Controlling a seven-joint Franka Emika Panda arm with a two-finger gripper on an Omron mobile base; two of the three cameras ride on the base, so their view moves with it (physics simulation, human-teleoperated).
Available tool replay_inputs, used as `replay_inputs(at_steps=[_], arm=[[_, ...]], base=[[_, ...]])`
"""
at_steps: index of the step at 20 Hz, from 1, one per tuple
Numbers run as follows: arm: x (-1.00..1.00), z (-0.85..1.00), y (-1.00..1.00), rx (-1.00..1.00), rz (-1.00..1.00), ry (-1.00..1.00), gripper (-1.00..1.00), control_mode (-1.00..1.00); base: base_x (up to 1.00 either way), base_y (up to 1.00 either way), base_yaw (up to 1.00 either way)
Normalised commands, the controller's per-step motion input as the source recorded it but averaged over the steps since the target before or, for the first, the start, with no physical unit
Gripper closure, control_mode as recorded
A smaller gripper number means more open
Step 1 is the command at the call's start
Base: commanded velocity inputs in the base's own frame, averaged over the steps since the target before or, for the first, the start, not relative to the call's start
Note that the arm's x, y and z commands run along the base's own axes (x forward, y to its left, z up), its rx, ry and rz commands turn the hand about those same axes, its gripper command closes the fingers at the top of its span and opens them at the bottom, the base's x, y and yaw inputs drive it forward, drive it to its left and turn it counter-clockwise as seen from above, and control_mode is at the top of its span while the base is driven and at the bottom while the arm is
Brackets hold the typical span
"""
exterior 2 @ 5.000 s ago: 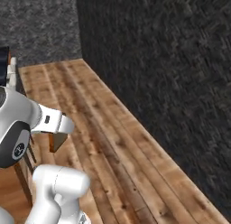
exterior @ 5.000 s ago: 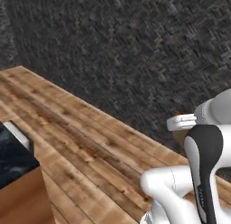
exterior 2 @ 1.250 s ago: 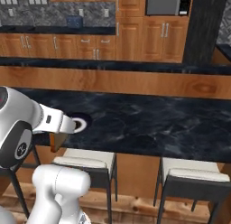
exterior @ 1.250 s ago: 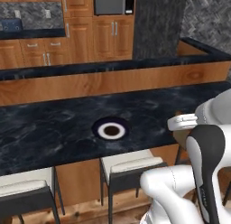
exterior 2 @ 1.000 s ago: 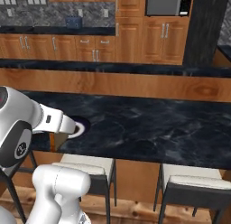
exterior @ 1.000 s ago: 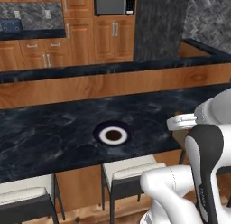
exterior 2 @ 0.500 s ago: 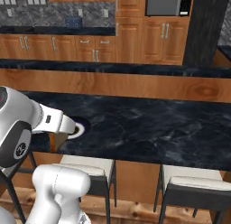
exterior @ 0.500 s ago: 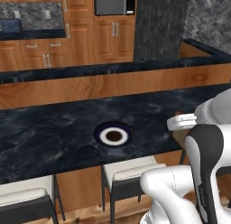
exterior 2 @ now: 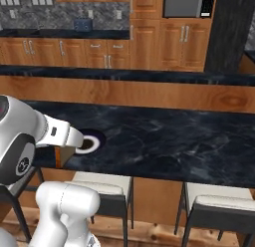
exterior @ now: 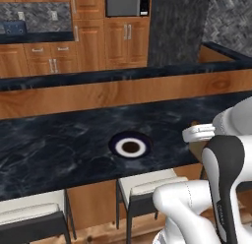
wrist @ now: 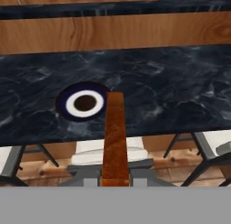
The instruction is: Start the toaster. Once the lever pops up, take the bread to the plate on the dining counter.
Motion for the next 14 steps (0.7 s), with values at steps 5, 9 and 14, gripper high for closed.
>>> replay_inputs(at_steps=[5, 9, 14], arm=[[0.00, 0.00, 0.00, 0.00, 0.00, 0.00, 1.00, 1.00], [0.00, 0.00, 0.00, 0.00, 0.00, 0.00, 1.00, 1.00], [0.00, 0.00, 0.00, 0.00, 0.00, 0.00, 1.00, 1.00]], base=[[0.00, 0.37, 0.00], [0.14, 0.20, 0.00], [0.43, 0.02, 0.00]])
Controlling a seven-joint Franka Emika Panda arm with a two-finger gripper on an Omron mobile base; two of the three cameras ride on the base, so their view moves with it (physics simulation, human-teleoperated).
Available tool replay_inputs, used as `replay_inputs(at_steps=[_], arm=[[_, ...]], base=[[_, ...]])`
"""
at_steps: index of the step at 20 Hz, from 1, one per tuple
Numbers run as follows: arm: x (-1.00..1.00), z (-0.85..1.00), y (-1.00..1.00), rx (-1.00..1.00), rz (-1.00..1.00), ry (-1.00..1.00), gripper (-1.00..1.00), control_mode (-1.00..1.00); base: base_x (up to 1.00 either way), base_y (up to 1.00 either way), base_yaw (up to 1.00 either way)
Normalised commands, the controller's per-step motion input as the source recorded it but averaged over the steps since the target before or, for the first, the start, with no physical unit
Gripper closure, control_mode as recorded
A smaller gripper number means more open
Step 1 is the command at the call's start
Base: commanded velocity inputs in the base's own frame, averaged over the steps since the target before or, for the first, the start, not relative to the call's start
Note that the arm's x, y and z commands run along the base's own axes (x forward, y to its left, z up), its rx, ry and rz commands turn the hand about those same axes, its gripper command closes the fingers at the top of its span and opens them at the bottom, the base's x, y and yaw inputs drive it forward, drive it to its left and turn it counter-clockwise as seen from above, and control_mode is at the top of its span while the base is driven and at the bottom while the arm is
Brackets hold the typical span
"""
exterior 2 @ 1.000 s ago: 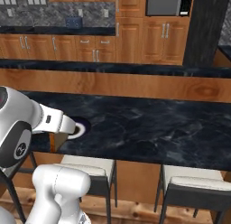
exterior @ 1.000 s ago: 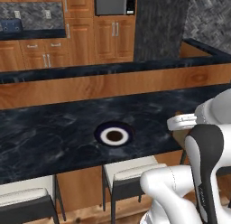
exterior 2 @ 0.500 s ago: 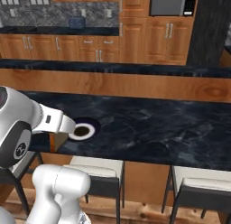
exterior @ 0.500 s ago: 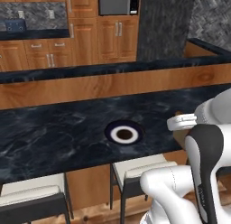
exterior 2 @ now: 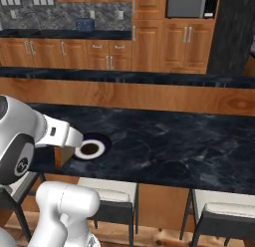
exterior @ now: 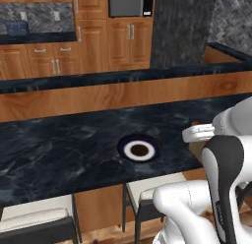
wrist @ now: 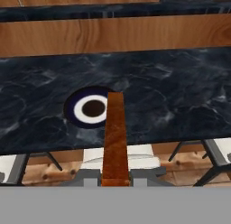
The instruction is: Start the toaster. Once the lever pops up, take the bread to the plate on the dining counter.
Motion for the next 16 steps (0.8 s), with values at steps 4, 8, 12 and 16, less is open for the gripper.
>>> replay_inputs(at_steps=[4, 8, 12, 16], arm=[[0.00, 0.00, 0.00, 0.00, 0.00, 0.00, 1.00, 1.00], [0.00, 0.00, 0.00, 0.00, 0.00, 0.00, 1.00, 1.00], [0.28, 0.00, 0.00, 0.00, 0.00, 0.00, 1.00, -1.00], [0.70, -0.10, 0.01, 0.00, 0.01, 0.00, 1.00, -1.00]], base=[[0.46, 0.00, 0.00], [0.40, 0.00, 0.00], [0.25, 0.00, 0.00], [0.00, 0.00, 0.00]])
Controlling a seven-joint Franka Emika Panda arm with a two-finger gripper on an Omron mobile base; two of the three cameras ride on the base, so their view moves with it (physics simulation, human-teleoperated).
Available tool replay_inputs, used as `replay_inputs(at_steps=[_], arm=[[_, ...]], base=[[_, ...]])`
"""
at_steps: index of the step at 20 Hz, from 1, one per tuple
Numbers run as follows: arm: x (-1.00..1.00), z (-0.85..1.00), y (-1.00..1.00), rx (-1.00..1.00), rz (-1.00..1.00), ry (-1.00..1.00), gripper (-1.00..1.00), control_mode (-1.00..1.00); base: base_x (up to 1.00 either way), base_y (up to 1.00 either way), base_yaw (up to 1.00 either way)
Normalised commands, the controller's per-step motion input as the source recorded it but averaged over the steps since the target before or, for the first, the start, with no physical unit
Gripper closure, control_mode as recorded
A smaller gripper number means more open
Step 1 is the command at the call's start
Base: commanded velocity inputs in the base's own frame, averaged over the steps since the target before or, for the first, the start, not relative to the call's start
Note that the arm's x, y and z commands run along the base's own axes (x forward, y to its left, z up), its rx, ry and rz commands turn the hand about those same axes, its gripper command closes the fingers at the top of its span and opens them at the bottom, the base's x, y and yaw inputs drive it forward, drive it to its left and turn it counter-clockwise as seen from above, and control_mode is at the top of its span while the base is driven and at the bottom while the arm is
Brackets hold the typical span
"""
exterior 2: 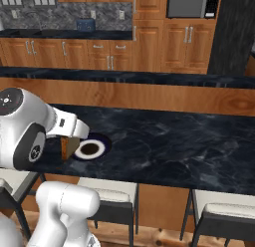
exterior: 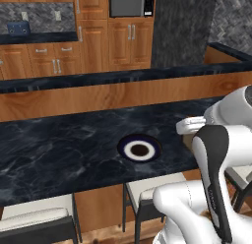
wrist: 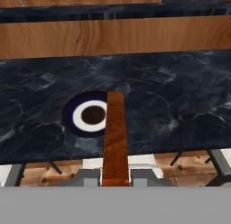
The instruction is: Start the toaster. Once the lever pops up, take the bread to the plate on the dining counter.
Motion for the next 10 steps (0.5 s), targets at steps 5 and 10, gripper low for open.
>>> replay_inputs(at_steps=[5, 10], arm=[[0.81, -0.31, 0.00, 0.00, 0.12, 0.00, 1.00, -1.00], [0.81, -0.48, 0.08, 0.00, 0.17, 0.00, 1.00, -1.00]], base=[[0.00, 0.00, 0.00], [0.00, 0.00, 0.00]])
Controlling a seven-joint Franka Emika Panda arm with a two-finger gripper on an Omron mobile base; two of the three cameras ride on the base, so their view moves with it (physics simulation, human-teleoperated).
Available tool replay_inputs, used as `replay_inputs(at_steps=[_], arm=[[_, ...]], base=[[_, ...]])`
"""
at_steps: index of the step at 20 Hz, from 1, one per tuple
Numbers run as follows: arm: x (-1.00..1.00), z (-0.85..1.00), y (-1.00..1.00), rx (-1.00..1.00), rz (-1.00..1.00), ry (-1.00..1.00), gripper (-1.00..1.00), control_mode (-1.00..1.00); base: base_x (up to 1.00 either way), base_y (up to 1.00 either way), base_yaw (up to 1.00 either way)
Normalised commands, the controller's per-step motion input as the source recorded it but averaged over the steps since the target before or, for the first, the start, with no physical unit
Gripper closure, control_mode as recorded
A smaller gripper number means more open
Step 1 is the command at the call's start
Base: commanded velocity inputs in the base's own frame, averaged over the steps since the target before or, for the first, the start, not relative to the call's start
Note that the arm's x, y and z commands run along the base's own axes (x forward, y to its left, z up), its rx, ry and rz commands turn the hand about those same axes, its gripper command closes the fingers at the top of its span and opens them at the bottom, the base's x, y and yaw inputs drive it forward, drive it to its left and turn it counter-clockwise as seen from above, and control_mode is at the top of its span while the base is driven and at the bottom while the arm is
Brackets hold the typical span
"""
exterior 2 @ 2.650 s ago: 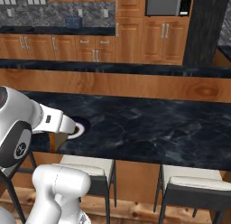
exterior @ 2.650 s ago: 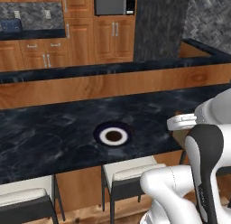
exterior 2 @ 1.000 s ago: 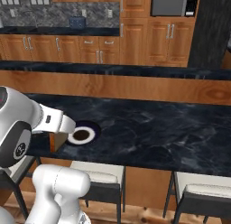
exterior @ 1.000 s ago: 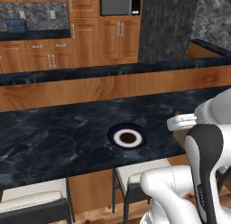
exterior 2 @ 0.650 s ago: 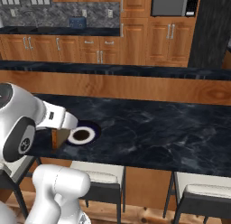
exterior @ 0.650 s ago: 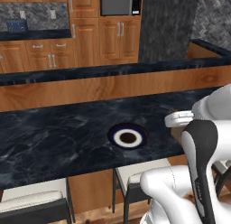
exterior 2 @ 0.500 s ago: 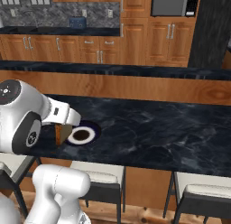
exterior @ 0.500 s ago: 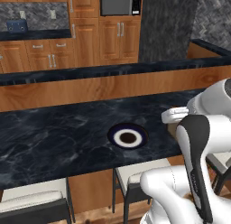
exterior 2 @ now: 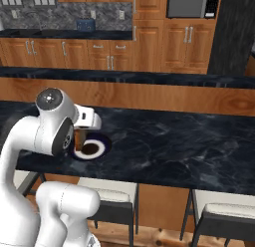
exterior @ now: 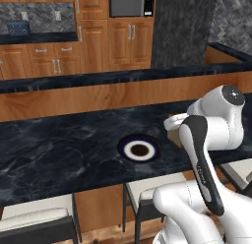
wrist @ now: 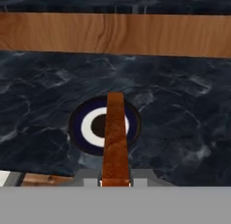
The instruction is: Start the toaster. Once the lever pops up, take the bread to the plate on the dining counter.
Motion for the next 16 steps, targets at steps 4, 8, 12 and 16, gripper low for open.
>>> replay_inputs(at_steps=[4, 8, 12, 16], arm=[[0.54, -0.32, 0.13, 0.00, 0.14, 0.01, 1.00, -1.00], [0.37, -0.15, 0.06, 0.00, 0.12, 0.07, 1.00, -1.00], [0.29, -0.13, 0.03, 0.00, 0.08, 0.09, 1.00, -1.00], [0.30, -0.12, 0.03, 0.00, 0.03, 0.10, 1.00, -1.00]], base=[[0.00, 0.00, 0.00], [0.00, 0.00, 0.00], [0.00, 0.00, 0.00], [0.00, 0.00, 0.00]])
